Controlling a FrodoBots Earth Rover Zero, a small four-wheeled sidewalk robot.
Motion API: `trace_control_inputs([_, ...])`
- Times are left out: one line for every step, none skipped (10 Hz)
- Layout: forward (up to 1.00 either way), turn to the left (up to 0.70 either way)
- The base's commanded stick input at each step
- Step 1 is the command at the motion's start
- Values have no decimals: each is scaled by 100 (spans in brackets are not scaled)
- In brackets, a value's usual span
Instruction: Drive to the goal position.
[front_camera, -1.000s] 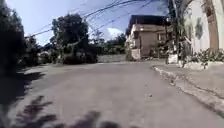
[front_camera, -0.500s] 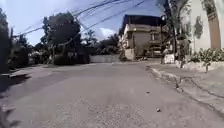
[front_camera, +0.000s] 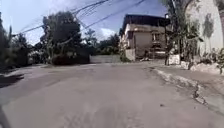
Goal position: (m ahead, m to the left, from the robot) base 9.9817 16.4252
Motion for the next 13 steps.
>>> trace_control_inputs([100, 9])
trace_control_inputs([100, 9])
trace_control_inputs([100, 9])
trace_control_inputs([100, 9])
trace_control_inputs([100, -19])
trace_control_inputs([100, -31])
trace_control_inputs([100, -31])
trace_control_inputs([100, -31])
trace_control_inputs([100, 33])
trace_control_inputs([100, 49])
trace_control_inputs([100, 49])
trace_control_inputs([100, 23])
trace_control_inputs([100, 9])
